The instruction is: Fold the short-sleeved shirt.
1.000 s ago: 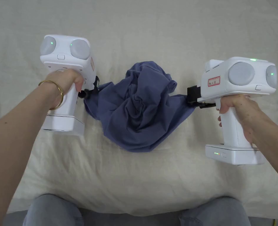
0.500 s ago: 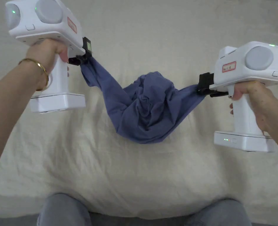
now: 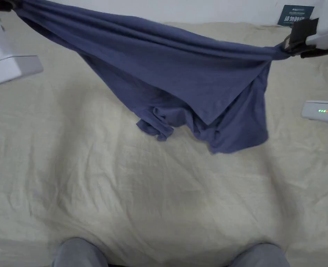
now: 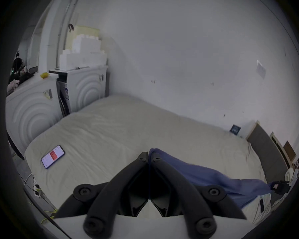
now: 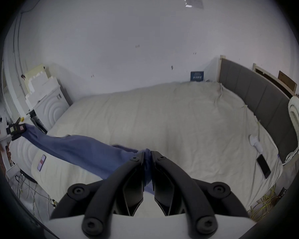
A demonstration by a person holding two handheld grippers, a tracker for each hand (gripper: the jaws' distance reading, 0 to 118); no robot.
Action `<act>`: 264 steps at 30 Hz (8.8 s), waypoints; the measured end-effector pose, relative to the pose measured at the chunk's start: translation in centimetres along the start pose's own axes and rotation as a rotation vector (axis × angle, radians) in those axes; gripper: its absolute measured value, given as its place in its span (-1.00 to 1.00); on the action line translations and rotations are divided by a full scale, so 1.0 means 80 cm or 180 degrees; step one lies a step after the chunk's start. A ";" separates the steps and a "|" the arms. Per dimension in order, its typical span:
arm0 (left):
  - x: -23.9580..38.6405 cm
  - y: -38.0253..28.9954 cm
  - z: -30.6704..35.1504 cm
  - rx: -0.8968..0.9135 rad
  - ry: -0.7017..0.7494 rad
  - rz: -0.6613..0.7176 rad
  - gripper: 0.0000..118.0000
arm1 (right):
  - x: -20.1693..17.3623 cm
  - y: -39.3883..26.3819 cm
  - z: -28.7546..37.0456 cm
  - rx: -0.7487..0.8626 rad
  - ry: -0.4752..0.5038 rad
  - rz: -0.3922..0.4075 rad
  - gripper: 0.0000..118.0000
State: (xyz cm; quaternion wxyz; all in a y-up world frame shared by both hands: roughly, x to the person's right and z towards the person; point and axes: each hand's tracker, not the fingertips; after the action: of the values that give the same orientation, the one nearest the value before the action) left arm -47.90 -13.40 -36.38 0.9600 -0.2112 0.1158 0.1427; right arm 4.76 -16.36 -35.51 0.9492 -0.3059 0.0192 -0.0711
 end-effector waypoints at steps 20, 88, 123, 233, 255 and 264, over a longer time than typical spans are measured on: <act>0.088 0.137 0.086 0.0993 0.0146 -0.0373 -1.00 | -0.023 0.149 0.129 0.0746 -0.0090 0.0127 -0.88; 0.007 -0.329 -0.130 -0.0941 0.0150 -0.0983 -1.00 | 0.106 -0.297 -0.086 -0.0765 -0.0627 -0.0499 -0.89; -0.051 -0.318 0.002 -0.0595 -0.0166 -0.0252 0.98 | 0.081 -0.303 0.022 -0.0077 -0.0757 0.0046 0.62; -0.028 -0.345 0.000 -0.0938 -0.0293 -0.0069 -1.00 | 0.001 -0.130 -0.084 0.0164 -0.0131 0.0449 0.76; -0.009 -0.332 -0.029 -0.1021 -0.0193 0.0067 -1.00 | -0.054 0.016 -0.466 -0.1182 -0.0245 0.0638 0.87; -0.011 -0.334 -0.032 -0.1078 -0.0110 0.0273 -1.00 | -0.043 -0.007 -0.564 -0.1498 -0.0380 0.0826 0.73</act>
State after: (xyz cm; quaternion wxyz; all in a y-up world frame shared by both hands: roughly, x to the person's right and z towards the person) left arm -40.54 -37.98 -28.47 0.9056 -0.3623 0.0826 0.2046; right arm -2.29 -42.38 -71.87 0.8527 -0.5166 0.0183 0.0756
